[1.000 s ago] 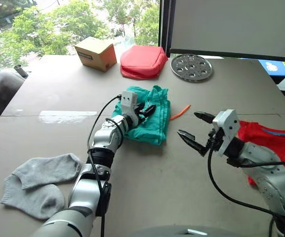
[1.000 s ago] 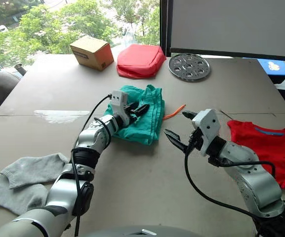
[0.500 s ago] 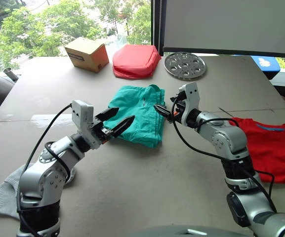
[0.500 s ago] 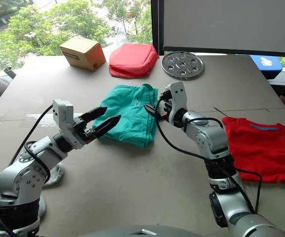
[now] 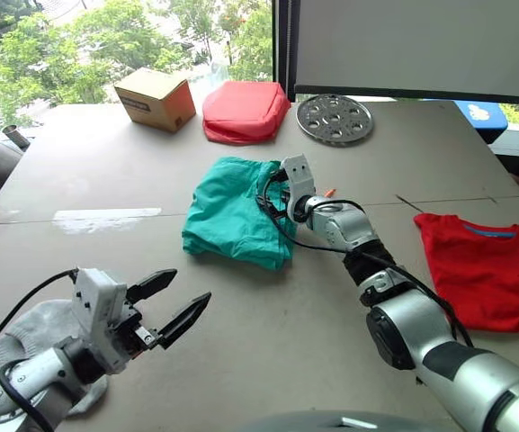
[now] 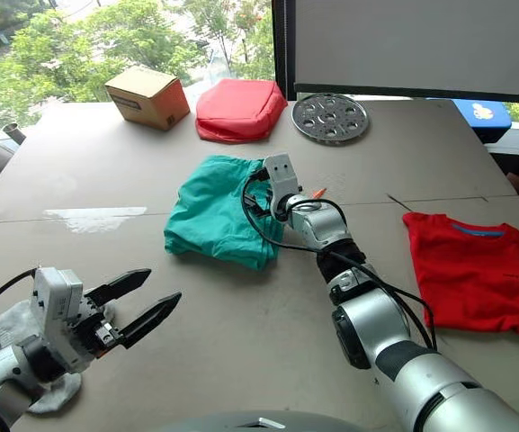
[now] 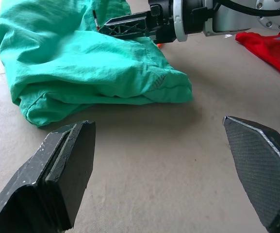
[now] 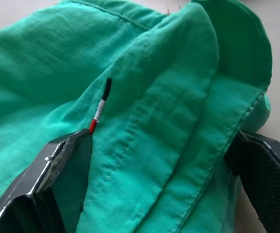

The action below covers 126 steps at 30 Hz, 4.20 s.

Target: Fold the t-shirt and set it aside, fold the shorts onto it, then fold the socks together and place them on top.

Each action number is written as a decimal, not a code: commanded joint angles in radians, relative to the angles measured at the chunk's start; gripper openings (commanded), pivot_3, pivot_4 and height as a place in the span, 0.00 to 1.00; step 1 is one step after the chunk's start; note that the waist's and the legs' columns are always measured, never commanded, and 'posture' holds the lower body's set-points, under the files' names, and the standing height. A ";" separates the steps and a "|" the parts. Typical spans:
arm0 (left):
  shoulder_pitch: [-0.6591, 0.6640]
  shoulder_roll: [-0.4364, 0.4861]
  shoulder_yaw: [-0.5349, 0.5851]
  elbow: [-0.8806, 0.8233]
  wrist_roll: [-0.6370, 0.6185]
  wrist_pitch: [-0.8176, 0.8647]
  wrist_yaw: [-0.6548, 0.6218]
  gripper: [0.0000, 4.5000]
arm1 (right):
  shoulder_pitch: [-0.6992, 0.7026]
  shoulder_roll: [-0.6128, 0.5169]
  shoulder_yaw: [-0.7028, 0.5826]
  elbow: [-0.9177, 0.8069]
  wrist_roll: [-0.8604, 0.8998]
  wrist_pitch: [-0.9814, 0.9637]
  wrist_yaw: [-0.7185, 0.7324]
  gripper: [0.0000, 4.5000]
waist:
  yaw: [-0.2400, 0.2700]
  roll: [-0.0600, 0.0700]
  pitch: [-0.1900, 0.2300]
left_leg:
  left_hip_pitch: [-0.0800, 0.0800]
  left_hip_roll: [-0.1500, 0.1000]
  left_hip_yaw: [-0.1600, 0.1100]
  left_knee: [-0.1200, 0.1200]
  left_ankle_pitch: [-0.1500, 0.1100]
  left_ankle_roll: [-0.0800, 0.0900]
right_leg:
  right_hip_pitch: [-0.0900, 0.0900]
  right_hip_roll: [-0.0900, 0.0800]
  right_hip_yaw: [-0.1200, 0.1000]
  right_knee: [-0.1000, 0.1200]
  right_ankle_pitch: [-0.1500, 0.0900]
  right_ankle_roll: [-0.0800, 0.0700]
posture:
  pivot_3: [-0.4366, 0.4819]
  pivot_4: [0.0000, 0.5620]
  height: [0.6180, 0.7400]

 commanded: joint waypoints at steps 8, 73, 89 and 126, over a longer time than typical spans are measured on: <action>0.096 -0.038 0.033 -0.047 0.044 -0.109 -0.003 1.00 | 0.004 0.013 0.037 -0.075 -0.088 -0.042 -0.003 1.00 | -0.012 0.000 -0.001 | 0.000 0.000 0.000 -0.001 0.000 0.000 | 0.000 0.000 0.000 0.000 0.000 0.000 | 0.48 0.27 0.99; -0.496 0.015 -0.467 0.231 0.096 -0.116 -0.123 1.00 | 0.629 -0.358 -0.363 -1.426 0.243 0.391 0.103 0.04 | 0.013 -0.001 -0.003 | -0.001 0.000 0.001 -0.003 0.001 -0.001 | -0.002 0.002 0.000 -0.001 -0.001 0.000 | 0.48 0.27 0.99; -0.722 -0.006 -0.595 0.398 0.109 -0.147 -0.300 1.00 | 0.911 -0.260 -1.128 -1.403 0.591 0.591 -0.343 0.04 | 0.031 -0.001 -0.004 | -0.001 0.000 0.002 -0.003 0.001 -0.001 | -0.001 0.001 0.002 -0.002 -0.003 0.003 | 0.48 0.27 0.99; -0.263 -0.006 0.012 0.082 0.023 0.059 0.139 1.00 | 0.806 -0.813 -0.027 -1.389 0.428 -0.045 0.712 0.97 | 0.036 -0.010 0.001 | 0.000 0.001 -0.004 -0.004 0.001 0.000 | -0.003 0.000 0.000 -0.002 -0.006 0.002 | 0.48 0.27 0.99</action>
